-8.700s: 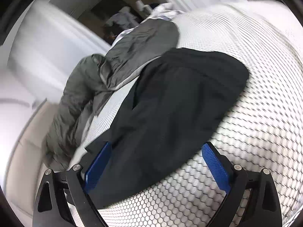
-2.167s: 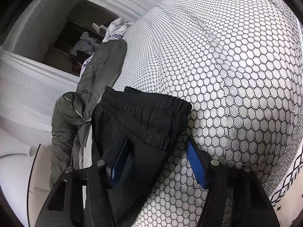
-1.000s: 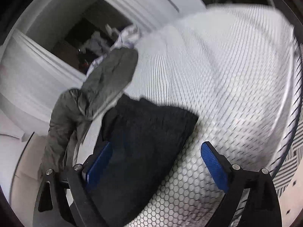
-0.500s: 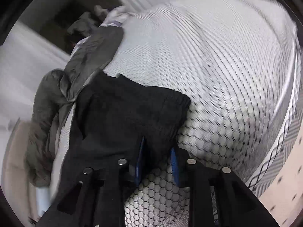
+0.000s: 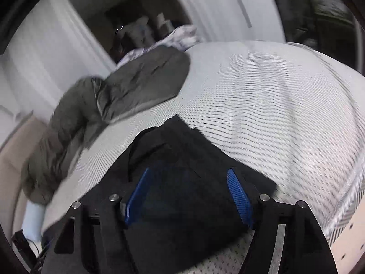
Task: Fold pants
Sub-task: 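Press and smooth the folded black pants flat with both tools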
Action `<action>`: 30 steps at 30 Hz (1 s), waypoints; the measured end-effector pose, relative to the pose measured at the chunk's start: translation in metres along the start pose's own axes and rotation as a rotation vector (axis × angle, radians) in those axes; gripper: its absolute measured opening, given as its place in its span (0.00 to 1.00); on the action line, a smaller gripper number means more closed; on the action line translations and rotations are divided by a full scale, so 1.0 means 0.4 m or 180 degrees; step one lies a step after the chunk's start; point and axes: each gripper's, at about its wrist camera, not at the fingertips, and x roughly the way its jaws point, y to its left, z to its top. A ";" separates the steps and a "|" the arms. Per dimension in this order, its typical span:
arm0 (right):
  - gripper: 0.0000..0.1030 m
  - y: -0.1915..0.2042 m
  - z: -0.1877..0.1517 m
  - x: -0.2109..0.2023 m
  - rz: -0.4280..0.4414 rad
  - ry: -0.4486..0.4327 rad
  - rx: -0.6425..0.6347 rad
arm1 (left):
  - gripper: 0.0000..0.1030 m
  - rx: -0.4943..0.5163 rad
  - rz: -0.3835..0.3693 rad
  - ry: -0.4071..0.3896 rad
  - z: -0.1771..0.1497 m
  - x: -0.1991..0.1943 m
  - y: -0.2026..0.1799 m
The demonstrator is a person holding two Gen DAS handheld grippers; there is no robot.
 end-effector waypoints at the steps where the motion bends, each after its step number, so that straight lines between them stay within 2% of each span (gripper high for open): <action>1: 0.69 0.015 0.024 0.035 -0.0020 0.0046 -0.0053 | 0.97 0.0164 -0.0017 0.0126 -0.010 0.029 -0.031; 4: 0.69 0.033 0.089 0.117 -0.0086 0.0135 -0.0079 | 0.98 0.0462 0.0180 0.0312 -0.030 0.089 -0.073; 7: 0.69 0.055 0.145 0.205 -0.0198 0.0246 -0.0207 | 0.98 0.0437 0.0181 0.0501 -0.050 0.125 -0.071; 11: 0.68 0.087 0.189 0.312 -0.0067 0.0595 -0.0439 | 0.99 0.0559 0.0152 0.0500 -0.077 0.114 -0.078; 12: 0.55 0.103 0.185 0.325 -0.0106 0.0669 -0.0600 | 0.99 0.0569 0.0152 0.0506 -0.077 0.119 -0.070; 13: 0.28 0.129 0.179 0.338 -0.0231 0.0745 -0.0900 | 0.99 0.0585 0.0157 0.0517 -0.080 0.118 -0.071; 14: 0.16 0.145 0.171 0.341 -0.0317 0.0757 -0.1092 | 0.99 0.0588 0.0155 0.0521 -0.075 0.117 -0.061; 16: 0.08 0.163 0.174 0.333 -0.0399 0.0641 -0.1305 | 0.99 0.0575 0.0144 0.0537 -0.080 0.113 -0.056; 18: 0.07 0.149 0.202 0.321 -0.0592 0.0446 -0.1245 | 0.99 0.0564 0.0130 0.0548 -0.076 0.114 -0.048; 20: 0.08 0.121 0.219 0.349 -0.0615 0.0504 -0.1075 | 0.99 0.0552 0.0118 0.0560 -0.077 0.112 -0.037; 22: 0.19 0.112 0.203 0.398 -0.0827 0.0631 -0.1197 | 0.99 0.0550 0.0120 0.0565 -0.073 0.114 -0.036; 24: 0.22 0.118 0.194 0.389 -0.0917 0.0601 -0.1180 | 0.99 0.0521 0.0129 0.0566 -0.070 0.108 -0.036; 25: 0.23 0.123 0.195 0.368 -0.0873 0.0518 -0.1104 | 0.99 0.0502 0.0128 0.0562 -0.070 0.102 -0.035; 26: 0.27 0.132 0.195 0.326 -0.0819 0.0364 -0.1023 | 0.99 0.0483 0.0105 0.0548 -0.067 0.095 -0.033; 27: 0.38 0.144 0.184 0.278 -0.0802 0.0199 -0.1012 | 0.98 0.0470 0.0073 0.0534 -0.064 0.086 -0.034; 28: 0.45 0.164 0.165 0.235 -0.0775 0.0063 -0.1078 | 0.98 0.0458 0.0029 0.0504 -0.062 0.073 -0.033; 30: 0.56 0.193 0.123 0.172 -0.0626 -0.0036 -0.1280 | 0.98 0.0439 -0.0068 0.0345 -0.052 0.035 -0.029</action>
